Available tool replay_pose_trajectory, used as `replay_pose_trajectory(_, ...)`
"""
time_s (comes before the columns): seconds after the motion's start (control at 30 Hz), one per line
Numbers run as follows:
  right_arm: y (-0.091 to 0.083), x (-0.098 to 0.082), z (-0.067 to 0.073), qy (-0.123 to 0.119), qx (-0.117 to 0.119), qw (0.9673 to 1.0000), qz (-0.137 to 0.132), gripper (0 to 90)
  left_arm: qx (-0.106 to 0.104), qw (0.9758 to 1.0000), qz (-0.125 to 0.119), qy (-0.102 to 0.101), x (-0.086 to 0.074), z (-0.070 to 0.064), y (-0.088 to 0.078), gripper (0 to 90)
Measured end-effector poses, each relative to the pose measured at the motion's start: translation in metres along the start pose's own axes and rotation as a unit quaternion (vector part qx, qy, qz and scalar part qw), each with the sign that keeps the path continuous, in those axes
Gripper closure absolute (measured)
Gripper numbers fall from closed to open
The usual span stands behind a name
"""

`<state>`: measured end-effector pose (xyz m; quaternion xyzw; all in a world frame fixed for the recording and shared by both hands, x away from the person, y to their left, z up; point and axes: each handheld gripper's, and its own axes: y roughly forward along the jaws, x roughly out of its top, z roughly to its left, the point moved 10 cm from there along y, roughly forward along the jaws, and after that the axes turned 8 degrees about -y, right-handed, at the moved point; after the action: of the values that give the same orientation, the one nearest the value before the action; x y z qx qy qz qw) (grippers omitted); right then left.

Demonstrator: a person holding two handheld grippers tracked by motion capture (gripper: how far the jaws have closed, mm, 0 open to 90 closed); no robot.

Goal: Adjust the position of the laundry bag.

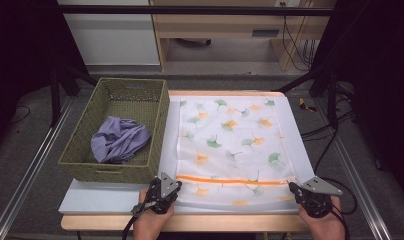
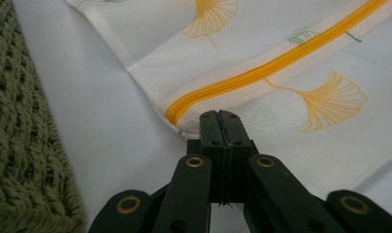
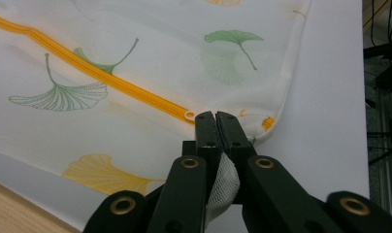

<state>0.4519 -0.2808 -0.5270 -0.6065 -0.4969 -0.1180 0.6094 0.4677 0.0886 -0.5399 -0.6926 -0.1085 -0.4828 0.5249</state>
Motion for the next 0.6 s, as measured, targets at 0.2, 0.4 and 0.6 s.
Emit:
replay_pose_trajectory(0.2, 0.001, 0.0, 0.001, -0.006, 0.002, 1.0, 0.0, 88.8, -0.009, 0.9997, 0.0, -0.02, 0.0, 0.004, -0.001, 89.4)
replay_pose_trajectory(0.4, -0.003, 0.003, -0.001, 0.0, 0.001, 0.9999, -0.014, 76.8, -0.017, 0.9996, -0.001, -0.021, 0.0, 0.0, -0.002, 82.0)
replay_pose_trajectory(0.6, -0.013, 0.02, -0.012, 0.016, -0.038, 0.9967, -0.069, 43.4, -0.014, 0.9989, -0.045, -0.001, 0.017, -0.012, -0.016, 52.3)
